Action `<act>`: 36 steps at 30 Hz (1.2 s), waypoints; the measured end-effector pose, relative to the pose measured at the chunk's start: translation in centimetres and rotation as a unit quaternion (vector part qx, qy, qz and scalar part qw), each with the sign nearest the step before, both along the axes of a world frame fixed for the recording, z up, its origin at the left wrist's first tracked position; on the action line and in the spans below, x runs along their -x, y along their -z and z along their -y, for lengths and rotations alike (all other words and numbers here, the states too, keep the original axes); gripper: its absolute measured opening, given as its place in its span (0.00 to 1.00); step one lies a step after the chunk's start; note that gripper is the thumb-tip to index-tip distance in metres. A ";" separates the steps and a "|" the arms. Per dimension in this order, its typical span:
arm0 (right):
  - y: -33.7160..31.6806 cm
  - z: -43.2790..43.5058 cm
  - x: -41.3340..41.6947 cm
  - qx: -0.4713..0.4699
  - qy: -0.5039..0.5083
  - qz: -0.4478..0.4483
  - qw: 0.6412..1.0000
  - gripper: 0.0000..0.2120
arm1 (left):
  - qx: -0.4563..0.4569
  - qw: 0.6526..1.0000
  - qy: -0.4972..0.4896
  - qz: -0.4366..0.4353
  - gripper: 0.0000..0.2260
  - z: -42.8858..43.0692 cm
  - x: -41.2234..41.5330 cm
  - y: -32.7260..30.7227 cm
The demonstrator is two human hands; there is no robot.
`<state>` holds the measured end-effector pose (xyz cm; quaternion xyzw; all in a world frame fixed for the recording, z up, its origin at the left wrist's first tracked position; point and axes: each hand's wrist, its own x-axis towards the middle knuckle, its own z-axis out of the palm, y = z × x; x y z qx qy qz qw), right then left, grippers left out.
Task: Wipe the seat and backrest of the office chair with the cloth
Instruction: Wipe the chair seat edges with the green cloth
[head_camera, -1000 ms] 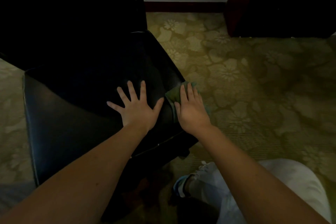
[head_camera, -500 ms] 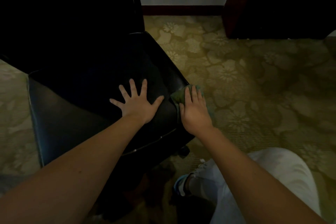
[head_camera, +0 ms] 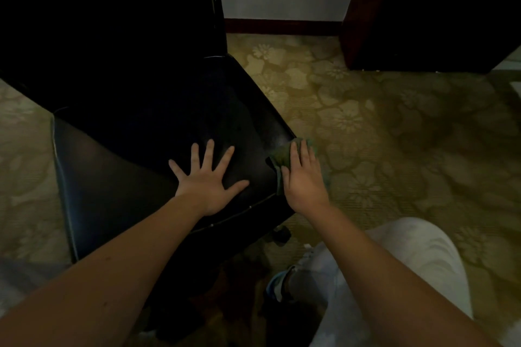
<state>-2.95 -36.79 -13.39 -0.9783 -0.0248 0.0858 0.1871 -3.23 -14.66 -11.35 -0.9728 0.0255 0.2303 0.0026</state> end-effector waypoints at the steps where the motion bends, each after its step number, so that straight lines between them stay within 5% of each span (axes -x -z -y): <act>1: 0.0 -0.3 0.5 0.001 0.008 -0.002 1.000 0.30 | 0.000 1.000 0.000 0.002 0.39 -0.1 0.1 0.0; 9: 0.6 0.1 0.4 0.035 -0.047 0.016 0.998 0.29 | 0.009 0.999 -0.001 0.031 0.39 -0.2 0.3 0.7; 27: 1.4 0.3 -0.1 -0.080 0.125 -0.002 0.989 0.29 | 0.018 0.999 -0.008 0.043 0.39 0.3 0.1 1.0; 36: 2.4 0.1 3.0 -0.058 0.019 0.074 0.995 0.29 | 0.011 0.999 -0.009 0.044 0.40 0.4 0.2 1.0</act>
